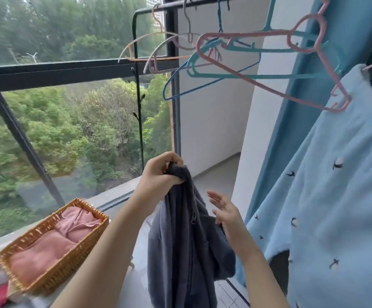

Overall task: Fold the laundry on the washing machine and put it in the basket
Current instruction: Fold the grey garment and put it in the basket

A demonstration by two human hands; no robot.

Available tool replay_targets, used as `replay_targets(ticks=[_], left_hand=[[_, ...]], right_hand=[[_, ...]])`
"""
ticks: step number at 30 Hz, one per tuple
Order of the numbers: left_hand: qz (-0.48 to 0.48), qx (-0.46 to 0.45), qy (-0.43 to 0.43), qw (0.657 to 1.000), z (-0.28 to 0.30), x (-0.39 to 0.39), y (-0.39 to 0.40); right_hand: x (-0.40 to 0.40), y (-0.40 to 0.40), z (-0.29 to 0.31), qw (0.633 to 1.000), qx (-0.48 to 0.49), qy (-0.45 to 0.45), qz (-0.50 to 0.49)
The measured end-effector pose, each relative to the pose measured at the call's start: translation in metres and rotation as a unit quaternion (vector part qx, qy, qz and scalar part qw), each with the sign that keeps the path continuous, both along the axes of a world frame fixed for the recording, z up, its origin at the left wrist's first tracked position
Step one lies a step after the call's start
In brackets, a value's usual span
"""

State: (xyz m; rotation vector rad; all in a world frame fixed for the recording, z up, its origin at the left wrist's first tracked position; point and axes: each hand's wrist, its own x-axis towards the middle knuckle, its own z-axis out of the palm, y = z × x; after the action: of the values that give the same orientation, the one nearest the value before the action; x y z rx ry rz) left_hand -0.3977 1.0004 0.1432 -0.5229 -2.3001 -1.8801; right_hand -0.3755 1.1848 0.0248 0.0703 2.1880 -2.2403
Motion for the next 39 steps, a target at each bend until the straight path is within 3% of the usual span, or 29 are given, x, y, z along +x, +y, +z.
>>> replay_targets(ticks=[3,7,12,16,19,23,28,34,37,39], left_hand=[[0.047,0.053,-0.029,0.997,0.004,0.012,-0.038],[0.115,0.112,-0.043,0.986,0.004,0.03,-0.085],[0.211,0.172,-0.065,0.96,0.0,0.051,-0.141],[0.262,0.196,-0.052,0.943,0.0,0.075,-0.189],[0.29,0.218,-0.031,0.931,-0.002,0.097,-0.235],[0.332,0.224,-0.035,0.916,-0.012,0.136,-0.31],[0.412,0.288,-0.041,0.864,-0.048,0.174,-0.388],[0.462,0.38,-0.043,0.8,-0.094,0.207,-0.476],[0.492,0.379,-0.102,0.777,-0.117,0.214,-0.511],[0.482,0.371,-0.195,0.769,-0.13,0.218,-0.522]], right_hand=[[0.013,-0.015,-0.034,0.994,0.051,-0.041,0.091],[0.019,-0.05,-0.082,0.964,0.062,-0.183,0.181],[0.033,-0.134,-0.096,0.936,0.081,-0.174,0.296],[0.047,-0.206,-0.08,0.975,0.015,-0.118,0.186],[0.046,-0.236,-0.058,0.972,-0.096,-0.158,0.144],[0.03,-0.282,-0.024,0.967,-0.166,-0.152,0.116],[0.025,-0.372,0.017,0.957,-0.192,-0.162,0.141],[0.039,-0.468,0.057,0.909,-0.274,-0.225,0.221],[0.05,-0.509,0.071,0.9,-0.282,-0.204,0.264],[0.06,-0.533,0.079,0.894,-0.29,-0.19,0.283]])
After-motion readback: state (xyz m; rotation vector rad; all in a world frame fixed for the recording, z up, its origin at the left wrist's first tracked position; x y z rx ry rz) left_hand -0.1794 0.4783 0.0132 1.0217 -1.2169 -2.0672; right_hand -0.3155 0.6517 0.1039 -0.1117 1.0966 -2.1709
